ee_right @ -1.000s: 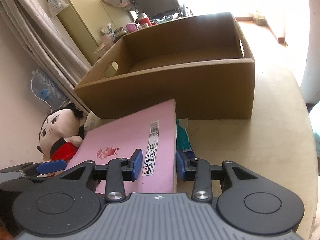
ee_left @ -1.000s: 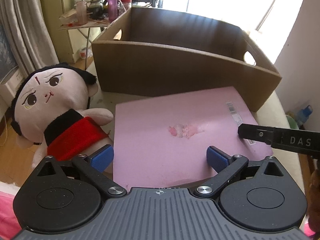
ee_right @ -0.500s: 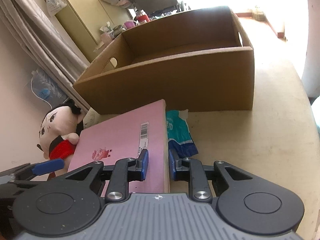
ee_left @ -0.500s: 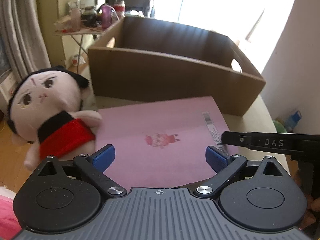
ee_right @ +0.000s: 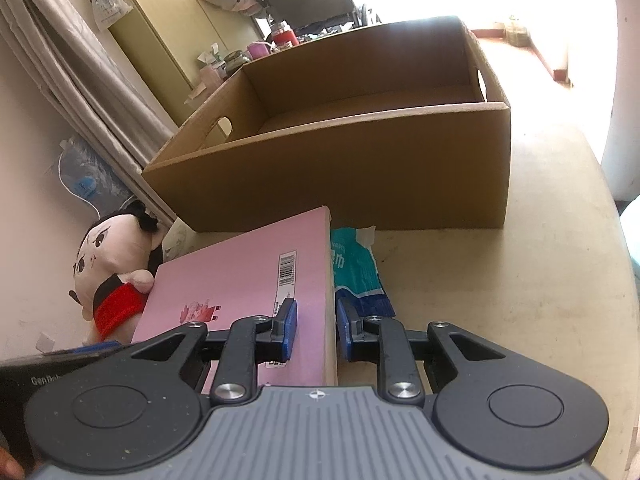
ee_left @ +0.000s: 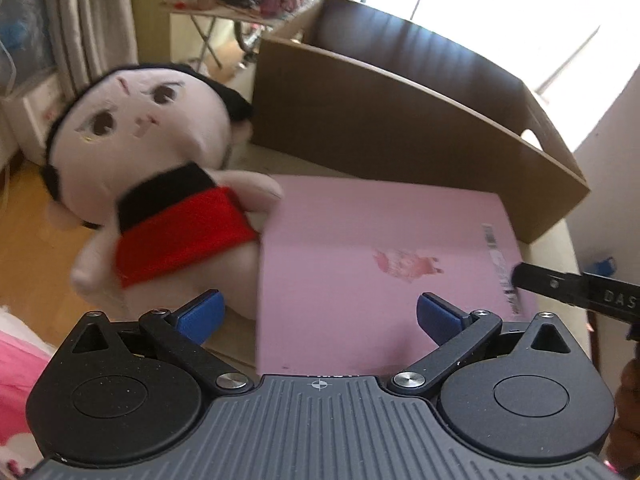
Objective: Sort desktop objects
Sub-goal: 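Close the right gripper on the pink board's edge, then lift the pink board off the cardboard sheet with the right gripper, then bring the open left gripper to the board's other edge while the right gripper holds it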
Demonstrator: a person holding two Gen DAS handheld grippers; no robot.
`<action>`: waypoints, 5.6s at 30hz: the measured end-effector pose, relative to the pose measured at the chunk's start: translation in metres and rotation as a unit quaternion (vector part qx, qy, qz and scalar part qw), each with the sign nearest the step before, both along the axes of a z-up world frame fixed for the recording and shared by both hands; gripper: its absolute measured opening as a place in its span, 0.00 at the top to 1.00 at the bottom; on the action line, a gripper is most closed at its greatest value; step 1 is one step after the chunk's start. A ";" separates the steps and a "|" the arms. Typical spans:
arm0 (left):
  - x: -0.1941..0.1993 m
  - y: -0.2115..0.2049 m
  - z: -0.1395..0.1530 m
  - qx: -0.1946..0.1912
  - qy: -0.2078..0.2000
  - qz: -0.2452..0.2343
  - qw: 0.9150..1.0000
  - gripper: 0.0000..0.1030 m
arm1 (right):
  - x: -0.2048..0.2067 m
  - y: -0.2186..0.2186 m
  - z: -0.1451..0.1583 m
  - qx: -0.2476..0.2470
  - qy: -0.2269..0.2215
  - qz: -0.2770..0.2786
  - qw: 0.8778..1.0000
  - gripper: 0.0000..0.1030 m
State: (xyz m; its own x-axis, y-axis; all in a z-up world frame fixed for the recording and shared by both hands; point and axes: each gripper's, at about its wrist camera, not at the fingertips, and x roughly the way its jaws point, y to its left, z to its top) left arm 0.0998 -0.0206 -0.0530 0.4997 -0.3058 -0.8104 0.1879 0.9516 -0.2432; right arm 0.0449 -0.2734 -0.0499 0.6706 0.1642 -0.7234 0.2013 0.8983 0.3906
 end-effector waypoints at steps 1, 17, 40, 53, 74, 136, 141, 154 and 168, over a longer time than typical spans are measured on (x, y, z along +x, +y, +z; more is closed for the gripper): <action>0.000 -0.002 -0.002 -0.004 0.003 -0.005 1.000 0.00 | 0.000 -0.001 0.000 0.004 0.000 -0.002 1.000 0.75; 0.006 -0.020 -0.011 0.005 0.012 -0.017 1.000 0.00 | 0.010 -0.019 -0.017 0.086 0.019 0.000 0.996 0.53; -0.016 -0.034 0.023 0.017 -0.053 -0.041 0.998 0.00 | -0.022 -0.015 0.014 0.046 -0.014 -0.007 0.999 0.69; -0.035 -0.041 0.043 -0.026 -0.082 -0.074 0.994 0.00 | -0.029 0.001 0.038 0.036 -0.060 0.022 0.997 0.83; -0.027 0.001 -0.005 -0.001 -0.045 -0.012 0.999 0.00 | -0.014 -0.004 -0.022 0.028 0.012 -0.003 1.000 0.83; -0.024 -0.007 -0.091 0.162 0.029 -0.362 0.918 0.31 | -0.030 0.055 -0.012 0.018 0.022 0.194 0.981 0.82; -0.025 -0.011 -0.098 0.174 0.027 -0.398 0.900 0.42 | -0.027 0.057 -0.014 0.019 0.027 0.190 0.981 0.82; -0.051 -0.015 -0.108 0.218 0.002 -0.421 0.881 0.85 | -0.026 0.058 -0.015 0.020 0.035 0.184 0.982 0.82; -0.053 0.007 -0.093 0.216 -0.015 -0.414 0.884 0.88 | -0.027 0.081 -0.012 -0.006 0.031 0.244 0.969 0.82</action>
State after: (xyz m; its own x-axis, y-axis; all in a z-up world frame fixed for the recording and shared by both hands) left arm 0.0470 -0.0131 -0.1461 0.2735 -0.2417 -0.9310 0.8637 0.4877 0.1271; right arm 0.0180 -0.1923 -0.0614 0.4704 0.4426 -0.7634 -0.2262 0.8967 0.3805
